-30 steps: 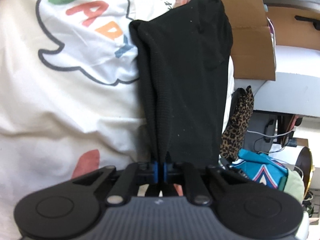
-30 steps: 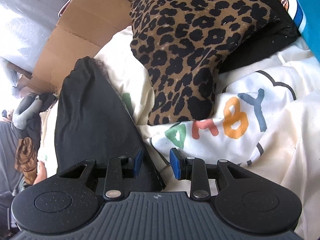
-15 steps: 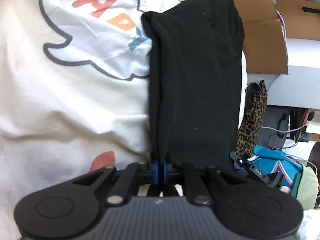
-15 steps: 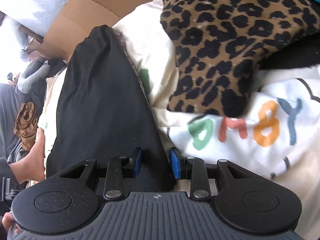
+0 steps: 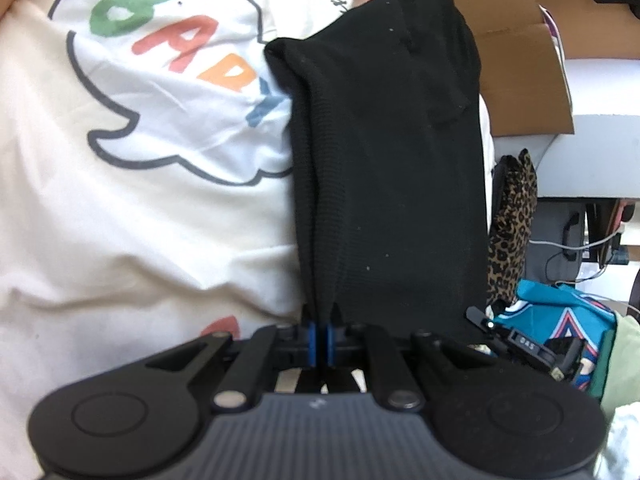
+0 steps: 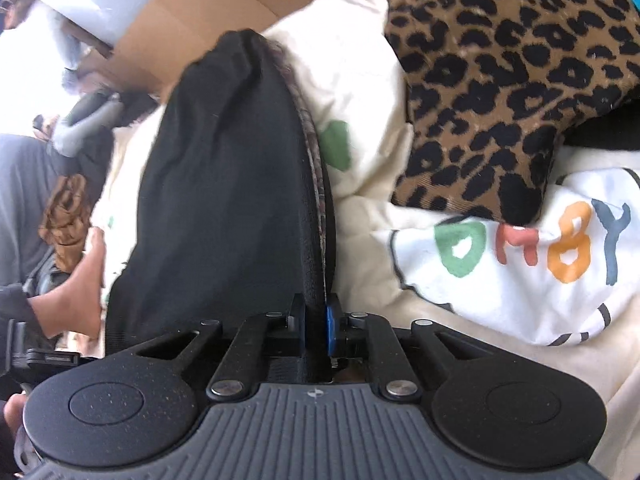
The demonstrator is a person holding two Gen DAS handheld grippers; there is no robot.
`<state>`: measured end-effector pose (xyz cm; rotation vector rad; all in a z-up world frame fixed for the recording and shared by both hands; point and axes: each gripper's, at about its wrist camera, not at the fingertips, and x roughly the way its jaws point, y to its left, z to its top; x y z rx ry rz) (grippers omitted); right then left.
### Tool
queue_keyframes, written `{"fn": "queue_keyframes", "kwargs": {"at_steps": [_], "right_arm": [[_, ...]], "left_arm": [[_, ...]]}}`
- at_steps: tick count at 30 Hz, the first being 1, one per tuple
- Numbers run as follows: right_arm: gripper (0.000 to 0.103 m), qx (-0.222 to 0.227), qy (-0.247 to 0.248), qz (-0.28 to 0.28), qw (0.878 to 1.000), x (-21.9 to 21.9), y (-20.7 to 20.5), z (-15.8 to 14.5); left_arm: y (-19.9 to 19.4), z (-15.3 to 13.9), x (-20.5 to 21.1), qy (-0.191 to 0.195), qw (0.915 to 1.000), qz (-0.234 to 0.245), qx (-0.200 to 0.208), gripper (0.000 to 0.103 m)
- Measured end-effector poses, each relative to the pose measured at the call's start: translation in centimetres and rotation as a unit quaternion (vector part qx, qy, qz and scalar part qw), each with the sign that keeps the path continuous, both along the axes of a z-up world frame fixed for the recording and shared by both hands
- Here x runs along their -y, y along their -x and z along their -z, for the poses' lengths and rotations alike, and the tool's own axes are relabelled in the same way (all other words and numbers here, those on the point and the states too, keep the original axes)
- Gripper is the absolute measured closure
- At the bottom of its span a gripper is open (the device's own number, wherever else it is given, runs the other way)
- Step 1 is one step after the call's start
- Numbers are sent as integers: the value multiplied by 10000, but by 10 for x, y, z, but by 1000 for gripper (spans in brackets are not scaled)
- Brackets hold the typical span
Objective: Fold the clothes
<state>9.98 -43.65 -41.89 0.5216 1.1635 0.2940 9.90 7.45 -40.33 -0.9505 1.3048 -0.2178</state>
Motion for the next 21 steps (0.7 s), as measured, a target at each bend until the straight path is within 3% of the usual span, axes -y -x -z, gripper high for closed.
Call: {"fn": "queue_keyframes", "kwargs": {"at_steps": [3,7,8,9,21], "right_arm": [[79,-133,-128,167,9997,9,-5,12],[79,-232,-493,395,9977,16,-7,27],[82,-239,-543,428,9973,17,-7,28],[95,-248,-556,431,9972,17,-6,28],[100,-98,-780,601,9951,7,8,-24]], "left_arm": [[-4,3,10,2,10000,-39,-28,98],[-3,3,13,-3,10000,-63,-44,98],[-4,1,14,-24,10000,-43,-45,98],[-4,-1,15,-44,10000,-21,-50,98],[-8,-70,5,-131,9997,175,139,98]]}}
